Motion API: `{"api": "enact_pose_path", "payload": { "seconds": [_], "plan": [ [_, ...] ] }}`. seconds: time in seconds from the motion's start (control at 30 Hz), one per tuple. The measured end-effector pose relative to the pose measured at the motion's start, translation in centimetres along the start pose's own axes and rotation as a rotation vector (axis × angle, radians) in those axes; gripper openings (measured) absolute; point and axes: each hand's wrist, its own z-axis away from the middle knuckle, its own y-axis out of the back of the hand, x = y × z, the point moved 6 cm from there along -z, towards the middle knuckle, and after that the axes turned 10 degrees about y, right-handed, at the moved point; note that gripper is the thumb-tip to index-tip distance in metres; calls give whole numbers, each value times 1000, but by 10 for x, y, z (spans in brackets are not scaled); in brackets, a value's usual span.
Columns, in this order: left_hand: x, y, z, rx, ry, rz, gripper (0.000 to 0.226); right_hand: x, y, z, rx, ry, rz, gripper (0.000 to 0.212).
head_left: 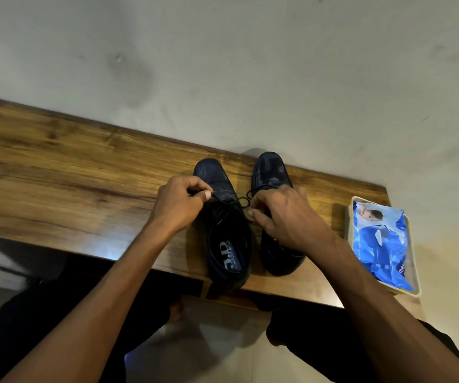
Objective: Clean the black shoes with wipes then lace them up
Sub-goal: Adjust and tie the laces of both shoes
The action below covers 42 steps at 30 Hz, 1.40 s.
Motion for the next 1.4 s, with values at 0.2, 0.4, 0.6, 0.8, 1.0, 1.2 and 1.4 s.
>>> {"api": "enact_pose_path", "payload": {
  "seconds": [0.2,0.4,0.6,0.8,1.0,1.2,1.4],
  "plan": [
    [-12,-12,-3,-81,122,-44,36,-13,-17,1,-24,-118,-107,54],
    [-13,-14,-5,-78,97,-23,30,-26,-28,0,25,-168,-189,43],
    [-13,-17,-7,-41,76,-81,30,-34,-32,2,85,-198,-255,40],
    [-15,-20,-7,-30,71,-81,36,-37,-32,-1,126,-171,-275,29],
    [-17,-23,-12,-19,90,-61,56,-35,-24,-8,191,-139,-338,33],
    [2,-18,-7,147,-96,-138,52,-9,5,6,258,-150,-328,35],
    [61,-41,33,185,-603,-179,35,74,30,46,232,-376,-191,65]
  ]
}}
